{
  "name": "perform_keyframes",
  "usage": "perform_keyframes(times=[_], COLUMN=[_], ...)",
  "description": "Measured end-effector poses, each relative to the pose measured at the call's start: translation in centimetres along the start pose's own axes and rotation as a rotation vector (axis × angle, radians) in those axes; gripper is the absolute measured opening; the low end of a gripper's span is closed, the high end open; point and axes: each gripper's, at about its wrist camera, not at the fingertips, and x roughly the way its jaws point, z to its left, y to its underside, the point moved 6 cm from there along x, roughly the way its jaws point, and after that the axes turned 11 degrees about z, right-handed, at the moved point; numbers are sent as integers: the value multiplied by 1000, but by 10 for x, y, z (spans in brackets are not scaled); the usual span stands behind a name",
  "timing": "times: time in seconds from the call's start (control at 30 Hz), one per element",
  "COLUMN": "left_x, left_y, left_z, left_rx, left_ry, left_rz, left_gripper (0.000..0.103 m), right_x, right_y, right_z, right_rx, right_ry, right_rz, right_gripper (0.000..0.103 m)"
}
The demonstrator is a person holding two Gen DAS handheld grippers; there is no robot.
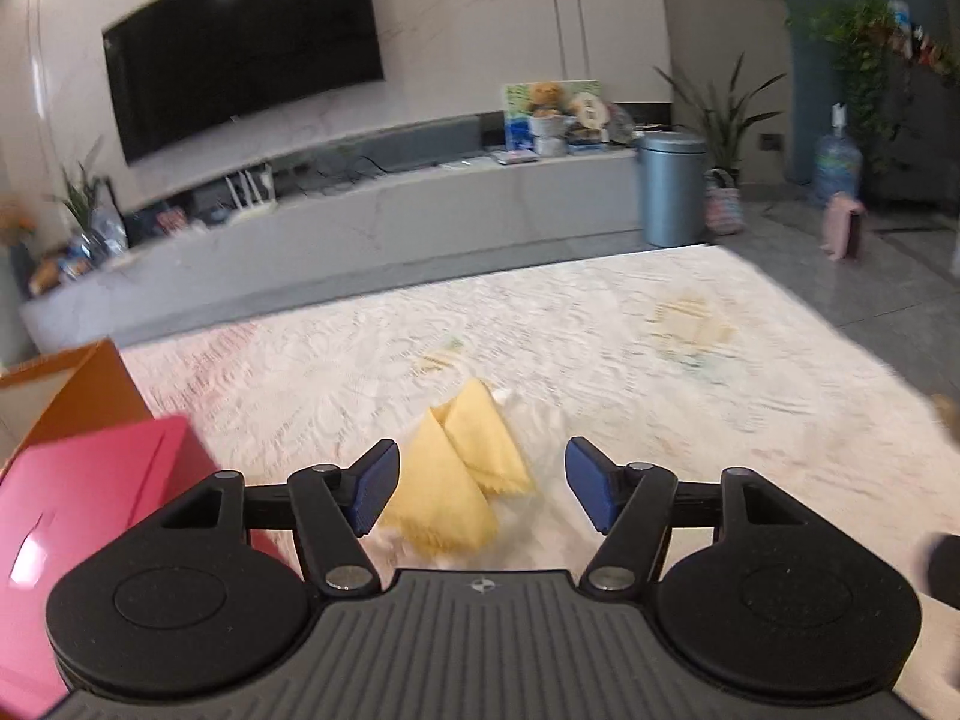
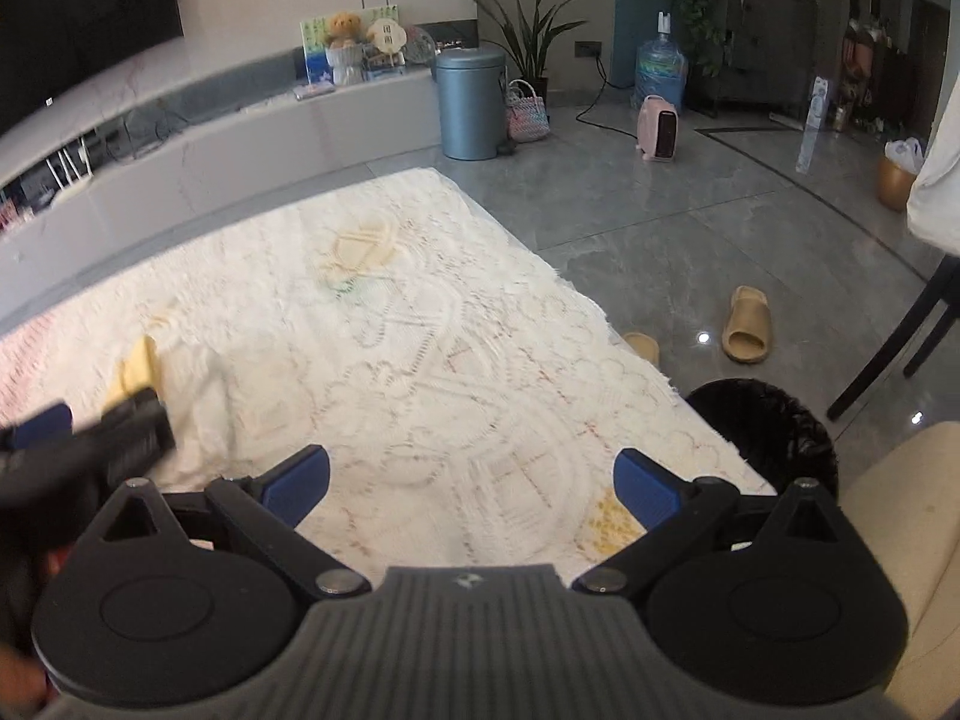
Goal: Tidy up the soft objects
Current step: 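Grasp the yellow scalloped cloth with the left gripper while the right gripper grasps the white tissue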
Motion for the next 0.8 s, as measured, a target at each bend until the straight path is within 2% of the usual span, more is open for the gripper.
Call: perform_keyframes(times=[0.1, 0.23, 0.27, 0.3, 0.37, 0.4, 0.43, 0.6, 0.7, 0.8], left_x=[19, 34, 36, 38, 36, 32, 26, -9, -34, -57], left_y=[-4, -3, -2, 1, 5, 7, 8, 5, -1, -9], left_z=[0, 8, 11, 16, 23, 25, 26, 28, 35, 54], left_rx=[-18, -96, -117, -140, -178, -188, -186, -135, -157, -218], left_ry=[-43, -8, -7, -34, -86, -77, -70, -38, 56, 182], left_rz=[22, 76, 93, 108, 120, 108, 97, 26, 3, 2], left_gripper=[75, 73, 63, 44, 25, 15, 12, 8, 8, 8], right_x=[12, 32, 35, 38, 43, 44, 45, 50, 52, 62], right_y=[0, 2, 2, 3, 3, 3, 3, 6, 6, 5], right_z=[-4, -5, -5, -4, -2, 0, 3, 20, 29, 43], right_rx=[30, 42, 39, 36, 36, 36, 34, -18, -37, -14], right_ry=[-40, -35, -26, -20, -25, -36, -49, -69, -114, -224], right_rz=[26, 83, 91, 98, 105, 104, 105, 115, 93, 91], right_gripper=[99, 99, 99, 99, 99, 99, 99, 99, 99, 99])
